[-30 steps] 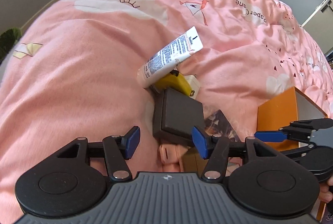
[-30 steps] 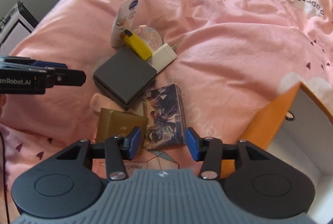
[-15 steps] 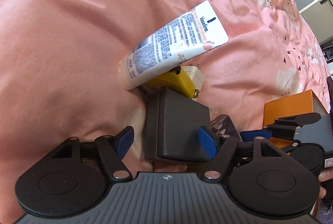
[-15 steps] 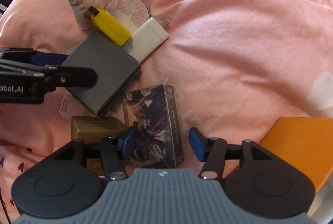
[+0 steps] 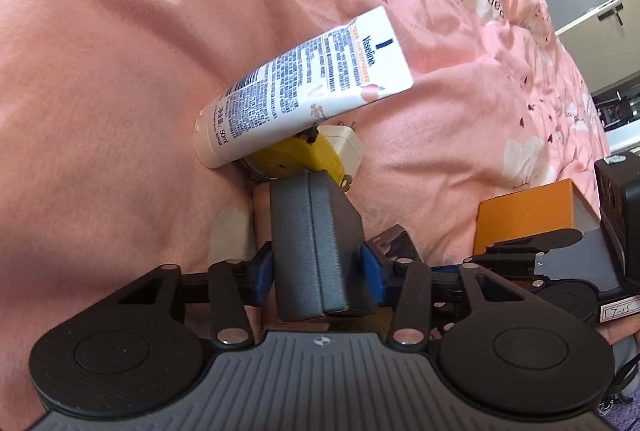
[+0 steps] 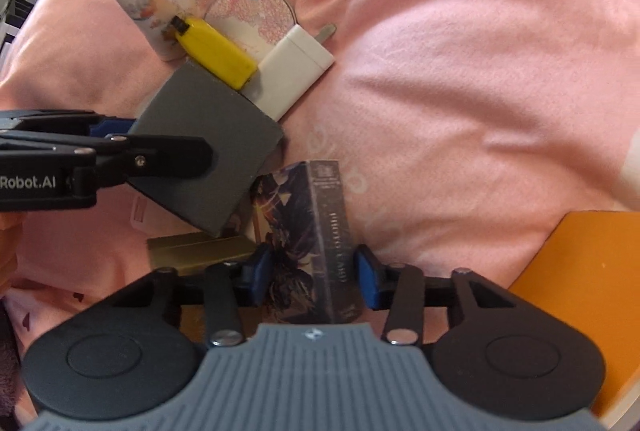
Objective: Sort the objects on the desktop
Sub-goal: 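Grasp the black square box with left gripper while right grasps the PHOTO CARD box, then lift both boxes and carry them over the open cardboard box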
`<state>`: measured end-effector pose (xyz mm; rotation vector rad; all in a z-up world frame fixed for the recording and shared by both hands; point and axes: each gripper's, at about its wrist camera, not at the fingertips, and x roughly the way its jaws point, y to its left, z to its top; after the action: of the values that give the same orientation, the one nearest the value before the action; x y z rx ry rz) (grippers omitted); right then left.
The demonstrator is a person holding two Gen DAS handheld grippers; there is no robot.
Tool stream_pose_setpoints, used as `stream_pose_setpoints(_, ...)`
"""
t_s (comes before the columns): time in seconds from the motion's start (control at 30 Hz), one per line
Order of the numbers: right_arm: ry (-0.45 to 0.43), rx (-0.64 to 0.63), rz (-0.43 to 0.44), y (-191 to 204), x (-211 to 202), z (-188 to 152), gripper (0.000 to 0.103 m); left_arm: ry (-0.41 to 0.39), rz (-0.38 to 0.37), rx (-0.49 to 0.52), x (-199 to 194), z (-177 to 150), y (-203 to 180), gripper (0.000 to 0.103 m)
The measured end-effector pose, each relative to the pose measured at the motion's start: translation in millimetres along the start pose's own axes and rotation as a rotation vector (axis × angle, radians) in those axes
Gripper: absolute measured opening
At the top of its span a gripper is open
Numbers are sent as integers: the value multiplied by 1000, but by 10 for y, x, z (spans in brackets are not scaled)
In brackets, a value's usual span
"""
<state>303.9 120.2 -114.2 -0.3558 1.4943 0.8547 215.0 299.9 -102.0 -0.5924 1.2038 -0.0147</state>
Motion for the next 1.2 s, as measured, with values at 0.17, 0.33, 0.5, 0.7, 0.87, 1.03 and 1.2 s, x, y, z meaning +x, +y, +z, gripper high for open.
stream_pose_setpoints(0.17, -72, -4, 50, 35, -208, -142, 27, -62, 14, 31, -178, -102, -129, 41)
stream_pose_setpoints(0.33, -176, 19, 45, 133, -406, -316, 25, -140, 57, 61, -429, -245, -266, 40)
stream_pose_setpoints(0.5, -310, 36, 21, 157, -705, -545, 24, -226, 57, 81, -713, -399, -436, 40)
stream_pose_setpoints(0.7, -439, 76, 58, 85, -1096, -764, 24, -292, 30, 123, -998, -562, -741, 40)
stream_pose_setpoints(0.87, -562, 134, 111, -7, -1507, -1109, 24, -324, -27, 168, -1152, -695, -1060, 40)
stream_pose_setpoints(1.03, -696, 206, 81, -169, -1874, -1574, 24, -326, -82, 253, -1159, -797, -1495, 39)
stream_pose_setpoints(1.2, -770, 351, 52, -469, -1930, -1986, 24, -307, -115, 360, -983, -899, -1998, 39)
